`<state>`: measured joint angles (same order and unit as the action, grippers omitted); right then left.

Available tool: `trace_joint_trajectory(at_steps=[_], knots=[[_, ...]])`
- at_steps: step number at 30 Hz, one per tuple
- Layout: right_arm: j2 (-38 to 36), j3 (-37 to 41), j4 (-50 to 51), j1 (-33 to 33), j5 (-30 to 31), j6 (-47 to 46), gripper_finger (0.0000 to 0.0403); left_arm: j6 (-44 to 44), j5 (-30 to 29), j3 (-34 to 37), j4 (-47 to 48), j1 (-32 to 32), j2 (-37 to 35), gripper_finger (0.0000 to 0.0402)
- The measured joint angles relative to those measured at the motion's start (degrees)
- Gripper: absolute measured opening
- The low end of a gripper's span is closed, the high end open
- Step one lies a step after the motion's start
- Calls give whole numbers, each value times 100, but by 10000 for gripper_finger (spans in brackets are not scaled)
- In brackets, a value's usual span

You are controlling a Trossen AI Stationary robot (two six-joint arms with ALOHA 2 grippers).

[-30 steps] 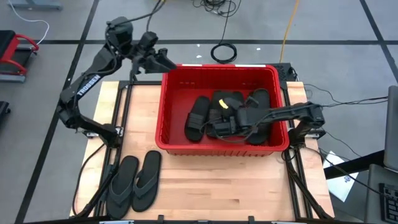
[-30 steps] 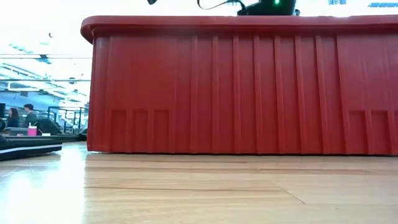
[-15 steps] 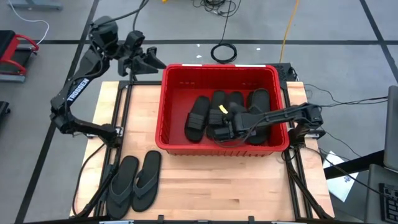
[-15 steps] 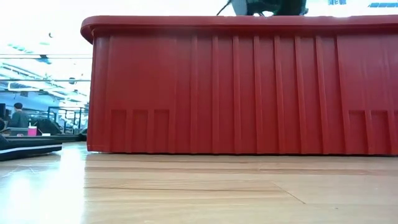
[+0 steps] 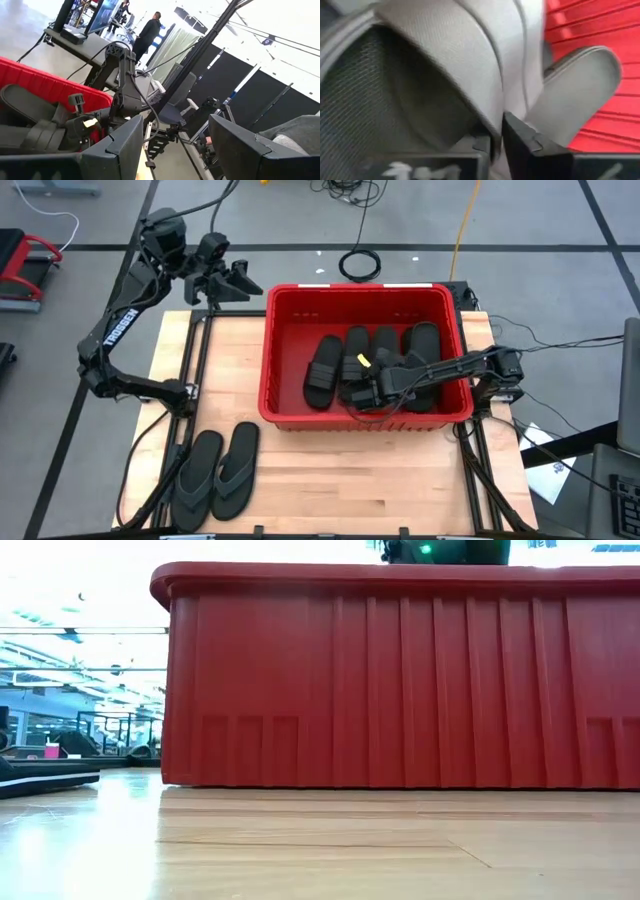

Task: Pick and place slides into bin
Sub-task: Put the black slide into the red container

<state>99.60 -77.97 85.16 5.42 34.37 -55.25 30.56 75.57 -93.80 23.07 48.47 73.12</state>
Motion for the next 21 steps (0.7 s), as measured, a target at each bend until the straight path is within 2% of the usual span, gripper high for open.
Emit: trace_joint_trajectory(at_steps=[5, 12, 16, 21], knots=[[-243, 7, -306, -17, -228, 215, 81, -1, 0, 0, 119, 0, 0, 223], [-771, 7, -310, -19, -111, 195, 151, -8, -2, 0, 125, 0, 0, 223], [-1089, 2, -306, -35, -33, 144, 168, -23, -2, 0, 123, 0, 0, 223], [-1409, 2, -312, -49, -162, 67, 170, -26, -2, 0, 123, 0, 0, 223]])
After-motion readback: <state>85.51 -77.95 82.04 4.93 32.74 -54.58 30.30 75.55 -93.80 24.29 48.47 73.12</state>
